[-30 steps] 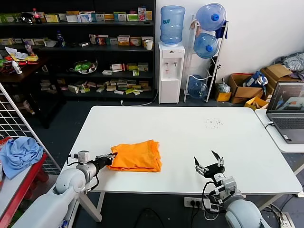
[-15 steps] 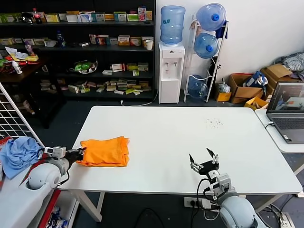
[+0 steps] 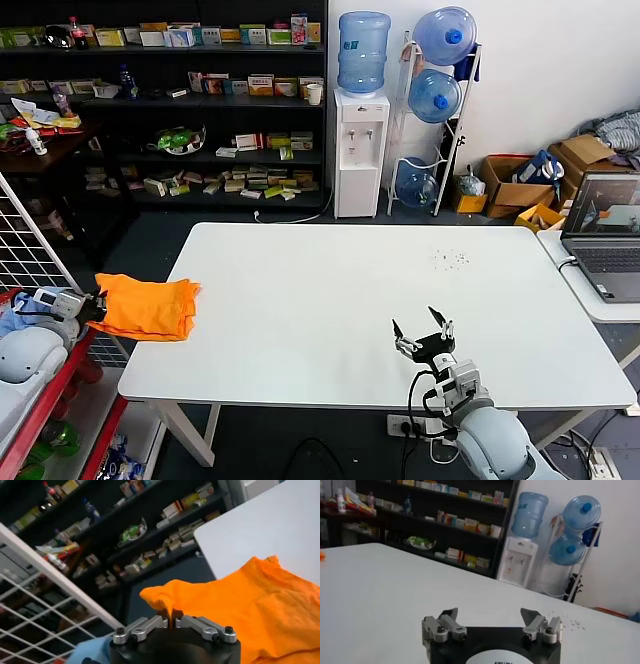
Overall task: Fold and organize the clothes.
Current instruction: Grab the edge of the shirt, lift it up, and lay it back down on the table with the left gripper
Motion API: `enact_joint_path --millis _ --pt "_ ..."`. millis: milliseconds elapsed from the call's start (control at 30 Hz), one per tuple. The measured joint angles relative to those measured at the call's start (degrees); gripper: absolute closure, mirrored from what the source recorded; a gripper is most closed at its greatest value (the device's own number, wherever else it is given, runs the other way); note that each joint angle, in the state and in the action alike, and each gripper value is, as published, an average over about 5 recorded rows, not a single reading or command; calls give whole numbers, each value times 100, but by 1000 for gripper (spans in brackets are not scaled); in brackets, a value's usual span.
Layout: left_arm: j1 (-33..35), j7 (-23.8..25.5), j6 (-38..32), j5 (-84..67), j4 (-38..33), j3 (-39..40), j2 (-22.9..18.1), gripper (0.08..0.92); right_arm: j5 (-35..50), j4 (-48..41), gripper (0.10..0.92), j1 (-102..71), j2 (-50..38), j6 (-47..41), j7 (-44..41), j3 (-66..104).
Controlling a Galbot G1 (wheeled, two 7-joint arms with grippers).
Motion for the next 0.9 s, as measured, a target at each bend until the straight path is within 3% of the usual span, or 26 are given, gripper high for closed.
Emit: enact_joint_path --millis 233,433,900 --pt "-77 17 -99 359 14 -25 475 870 -7 9 203 9 22 2 5 -15" --pt "-41 -79 -36 282 -221 2 585 870 -45 54 203 -52 49 15 20 16" --pt "45 -729 378 -727 -1236 132 -278 870 -210 126 203 -316 115 18 87 115"
